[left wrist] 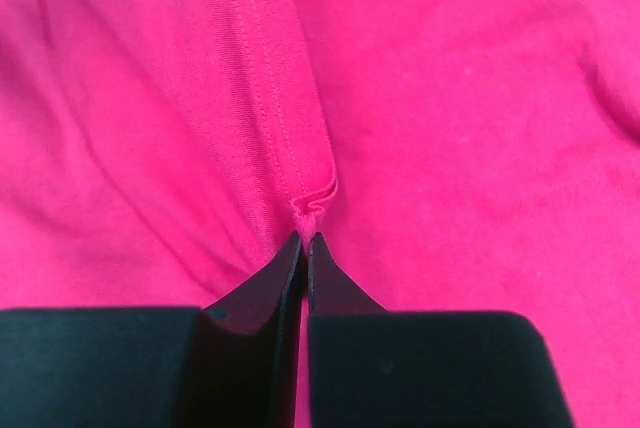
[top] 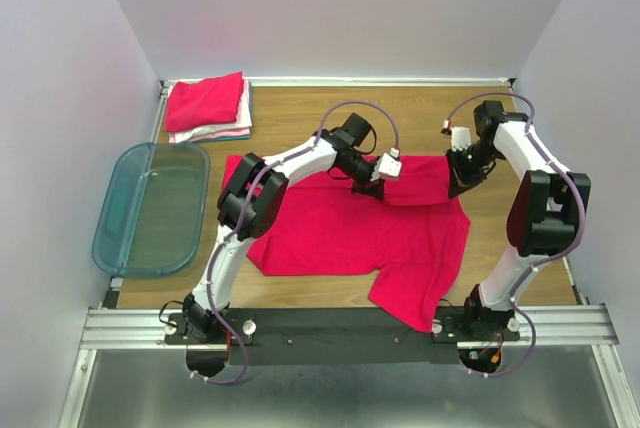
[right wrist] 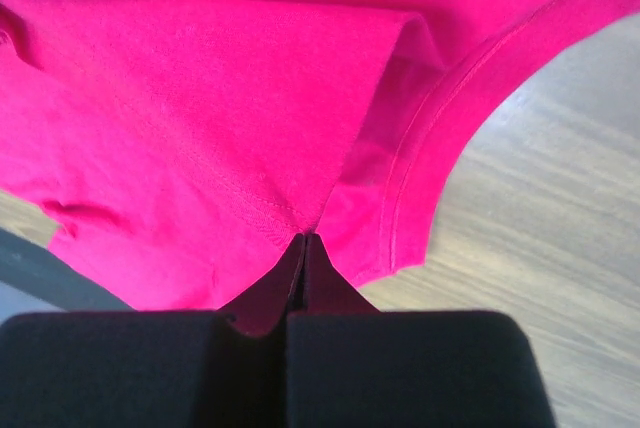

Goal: Fold and stack the t-shirts
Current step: Fold the flattened tshirt in 1/3 of the way

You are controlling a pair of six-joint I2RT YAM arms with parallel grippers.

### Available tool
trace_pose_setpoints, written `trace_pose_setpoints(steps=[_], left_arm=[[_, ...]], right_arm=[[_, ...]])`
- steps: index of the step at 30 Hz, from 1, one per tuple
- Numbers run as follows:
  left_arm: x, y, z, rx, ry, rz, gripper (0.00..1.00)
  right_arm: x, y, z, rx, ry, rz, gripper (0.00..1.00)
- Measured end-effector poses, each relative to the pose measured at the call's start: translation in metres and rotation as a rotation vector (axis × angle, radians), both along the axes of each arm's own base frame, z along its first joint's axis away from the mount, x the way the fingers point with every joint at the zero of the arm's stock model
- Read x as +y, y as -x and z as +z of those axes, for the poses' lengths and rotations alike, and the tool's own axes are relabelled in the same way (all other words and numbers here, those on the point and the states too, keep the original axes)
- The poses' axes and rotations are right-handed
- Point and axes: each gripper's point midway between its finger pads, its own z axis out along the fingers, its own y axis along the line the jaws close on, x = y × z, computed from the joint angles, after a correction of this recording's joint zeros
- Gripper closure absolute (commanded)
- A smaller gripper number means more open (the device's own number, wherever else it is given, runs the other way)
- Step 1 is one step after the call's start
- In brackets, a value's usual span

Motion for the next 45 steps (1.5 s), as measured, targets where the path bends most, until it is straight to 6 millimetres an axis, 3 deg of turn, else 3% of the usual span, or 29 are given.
trace_pose_setpoints(steps=[10,12,13,14,15,17,21,24,27,30,32,34,38,40,45], left_arm=[[-0.002,0.030,-0.016,-0.053,-0.050,-0.116,0.85],[-0.001,0.032,-0.018,-0.061,-0.059,-0.132,0.77],[0.000,0.033,-0.019,-0.063,-0.064,-0.136,0.73],[0.002,0.034,-0.020,-0.066,-0.071,-0.142,0.70],[0.003,0.035,-0.021,-0.067,-0.077,-0.145,0.67],[0.006,0.036,-0.023,-0.065,-0.091,-0.151,0.62],[0.014,0.040,-0.026,-0.056,-0.122,-0.158,0.61],[0.020,0.040,-0.022,-0.050,-0.130,-0.149,0.61],[0.036,0.041,-0.006,-0.016,-0.134,-0.094,0.64],[0.058,0.022,0.016,0.025,-0.123,0.046,0.73],[0.082,-0.007,0.033,0.050,-0.109,0.200,0.74],[0.105,-0.034,0.041,0.061,-0.096,0.337,0.77],[0.164,-0.069,0.041,0.106,-0.125,0.625,0.80],[0.188,-0.079,0.035,0.119,-0.161,0.758,0.83],[0.224,-0.088,0.010,0.185,-0.244,0.982,0.83]], right_arm=[[-0.001,0.038,-0.014,0.126,0.000,0.049,0.99],[0.000,0.045,-0.016,0.148,-0.003,0.060,0.88],[0.000,0.047,-0.016,0.155,-0.003,0.066,0.80],[0.000,0.050,-0.017,0.164,-0.005,0.074,0.64],[-0.001,0.053,-0.018,0.171,-0.006,0.082,0.57],[-0.001,0.059,-0.018,0.190,-0.010,0.101,0.51],[-0.001,0.062,-0.012,0.194,-0.012,0.117,0.51],[-0.002,0.048,-0.003,0.147,-0.005,0.114,0.54],[-0.003,0.018,0.012,0.043,0.008,0.096,0.59],[-0.005,-0.021,0.027,-0.067,0.018,0.065,0.64],[-0.006,-0.046,0.026,-0.115,0.021,0.046,0.65],[-0.007,-0.062,0.017,-0.127,0.021,0.028,0.65],[-0.011,-0.081,-0.016,-0.106,0.037,-0.005,0.66],[-0.013,-0.086,-0.029,-0.094,0.050,-0.020,0.66],[-0.022,-0.096,-0.062,-0.064,0.096,-0.054,0.67]])
